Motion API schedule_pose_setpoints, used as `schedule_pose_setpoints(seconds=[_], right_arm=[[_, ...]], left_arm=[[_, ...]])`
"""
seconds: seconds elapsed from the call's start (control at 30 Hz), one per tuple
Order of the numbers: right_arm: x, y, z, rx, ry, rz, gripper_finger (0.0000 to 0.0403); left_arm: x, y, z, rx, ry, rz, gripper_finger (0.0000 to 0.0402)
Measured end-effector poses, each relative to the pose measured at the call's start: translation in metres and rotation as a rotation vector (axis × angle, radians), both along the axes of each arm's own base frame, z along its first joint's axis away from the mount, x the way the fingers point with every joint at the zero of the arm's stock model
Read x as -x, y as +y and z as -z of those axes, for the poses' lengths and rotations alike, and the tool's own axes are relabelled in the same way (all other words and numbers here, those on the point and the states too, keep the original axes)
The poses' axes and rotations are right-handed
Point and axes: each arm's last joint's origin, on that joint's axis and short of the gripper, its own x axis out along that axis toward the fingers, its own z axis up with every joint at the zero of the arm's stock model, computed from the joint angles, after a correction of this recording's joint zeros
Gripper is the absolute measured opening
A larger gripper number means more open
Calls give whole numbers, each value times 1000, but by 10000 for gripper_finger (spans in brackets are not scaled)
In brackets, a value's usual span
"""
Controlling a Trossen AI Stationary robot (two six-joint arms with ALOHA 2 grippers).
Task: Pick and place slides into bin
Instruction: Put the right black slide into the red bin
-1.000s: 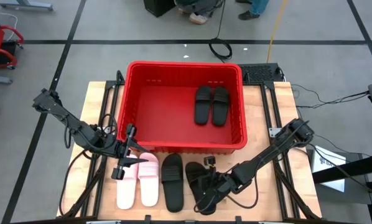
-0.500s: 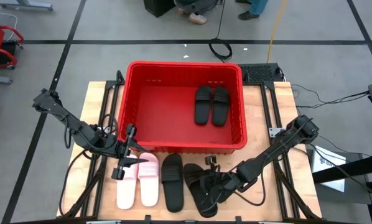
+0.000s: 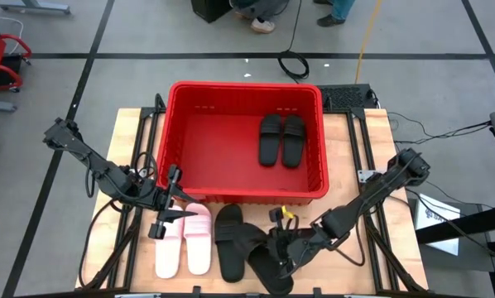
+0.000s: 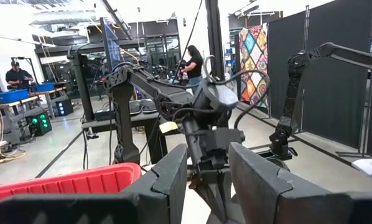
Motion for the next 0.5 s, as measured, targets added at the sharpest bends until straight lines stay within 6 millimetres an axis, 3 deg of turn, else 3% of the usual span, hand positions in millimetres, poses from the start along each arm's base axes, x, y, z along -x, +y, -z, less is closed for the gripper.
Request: schedule_pose_setpoints(seconds=[0.5], right_arm=[[-2,-12,-42,94,-239,-76,8]], left_arm=[[2,3,-3,-2,-15,-41,127]])
